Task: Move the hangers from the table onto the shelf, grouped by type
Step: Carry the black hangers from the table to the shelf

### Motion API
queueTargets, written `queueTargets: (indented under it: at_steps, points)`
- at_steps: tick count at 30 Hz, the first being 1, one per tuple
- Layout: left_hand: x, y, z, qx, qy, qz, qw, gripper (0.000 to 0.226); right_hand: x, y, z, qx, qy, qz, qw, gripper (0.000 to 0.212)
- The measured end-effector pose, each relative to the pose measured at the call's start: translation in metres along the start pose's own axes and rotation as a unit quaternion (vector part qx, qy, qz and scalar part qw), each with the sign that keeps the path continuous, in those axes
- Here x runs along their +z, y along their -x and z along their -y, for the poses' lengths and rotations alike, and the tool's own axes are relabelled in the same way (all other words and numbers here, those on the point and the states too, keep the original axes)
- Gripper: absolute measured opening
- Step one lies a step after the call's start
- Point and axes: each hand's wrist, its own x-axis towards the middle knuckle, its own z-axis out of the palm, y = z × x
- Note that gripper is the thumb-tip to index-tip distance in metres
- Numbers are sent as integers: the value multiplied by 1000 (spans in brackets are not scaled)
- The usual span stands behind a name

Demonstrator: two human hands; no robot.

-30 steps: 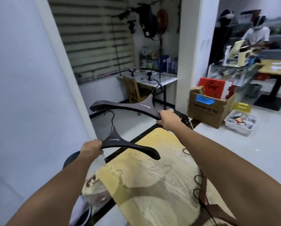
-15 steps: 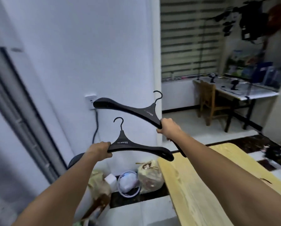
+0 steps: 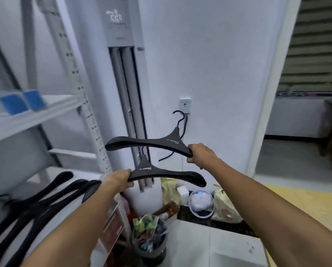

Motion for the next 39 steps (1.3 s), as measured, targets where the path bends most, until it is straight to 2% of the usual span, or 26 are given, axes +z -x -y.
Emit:
queueTargets:
  at_steps: [2,6,13,16,18,22,27,31,39]
  points:
    - [12,28,22,-20,9,-4,1000,40,11,13,23,-17,5,12,1000,18]
    - [30,93,61,-61,20,-6,998,47,32,39,74,-65,8,33,997,8]
    - [66,199,138,-169,26,17,985,40,73,68,166,-168,32,75,982,18]
    - [76,242,165,-222,51,18,974,36,92,78,206,-211,31,105,971,13]
    - [82,268,181,-252,59,6,966,36,103,84,231,-238,36,124,963,20]
    - [85,318,204,-308,48,-17,950,40,126,91,277,-300,36,140,943,33]
    - [91,371,225,-373,40,-1,927,34,147,98,325,-353,18,171,920,29]
    - [97,409,238,-420,41,-4,907,33,154,107,362,-395,29,178,901,34]
    - [113,463,266,-485,44,-18,873,32,174,125,428,-433,36,207,877,32]
